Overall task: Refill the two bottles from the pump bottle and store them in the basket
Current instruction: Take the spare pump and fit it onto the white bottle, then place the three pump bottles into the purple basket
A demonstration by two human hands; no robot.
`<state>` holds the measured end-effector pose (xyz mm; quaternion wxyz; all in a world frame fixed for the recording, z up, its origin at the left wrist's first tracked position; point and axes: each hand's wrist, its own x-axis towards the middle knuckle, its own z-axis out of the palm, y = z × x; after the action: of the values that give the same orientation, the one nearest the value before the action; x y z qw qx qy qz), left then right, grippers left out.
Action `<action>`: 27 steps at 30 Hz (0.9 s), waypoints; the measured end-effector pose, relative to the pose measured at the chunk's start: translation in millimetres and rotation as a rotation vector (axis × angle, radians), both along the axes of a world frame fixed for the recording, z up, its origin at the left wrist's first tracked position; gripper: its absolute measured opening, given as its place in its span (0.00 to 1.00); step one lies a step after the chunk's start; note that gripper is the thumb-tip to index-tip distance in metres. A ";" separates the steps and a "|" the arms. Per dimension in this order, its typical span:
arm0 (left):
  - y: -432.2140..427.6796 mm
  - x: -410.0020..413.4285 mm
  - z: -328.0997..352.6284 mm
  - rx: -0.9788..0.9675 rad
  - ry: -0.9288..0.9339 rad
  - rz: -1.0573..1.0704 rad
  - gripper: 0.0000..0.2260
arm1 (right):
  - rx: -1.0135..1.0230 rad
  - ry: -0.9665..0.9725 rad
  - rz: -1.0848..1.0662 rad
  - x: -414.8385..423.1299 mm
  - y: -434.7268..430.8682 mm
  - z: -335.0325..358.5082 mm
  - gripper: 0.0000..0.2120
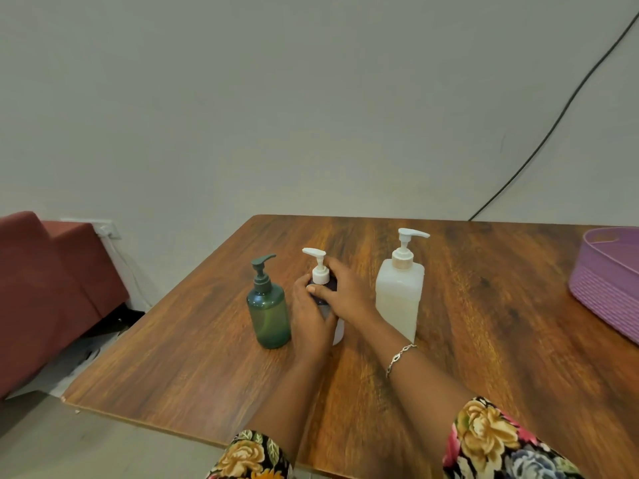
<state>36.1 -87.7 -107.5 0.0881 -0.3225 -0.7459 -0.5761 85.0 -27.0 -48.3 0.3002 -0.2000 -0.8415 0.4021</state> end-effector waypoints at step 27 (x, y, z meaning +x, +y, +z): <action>23.8 101.0 31.3 0.066 -0.082 -0.249 0.22 | 0.018 0.218 -0.253 139.5 58.1 -0.9 0.25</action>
<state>137.1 -63.9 -76.2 -0.0039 -0.3856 -0.6838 -0.6194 224.5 31.0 -49.2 0.4399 -0.2567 -0.7756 0.3730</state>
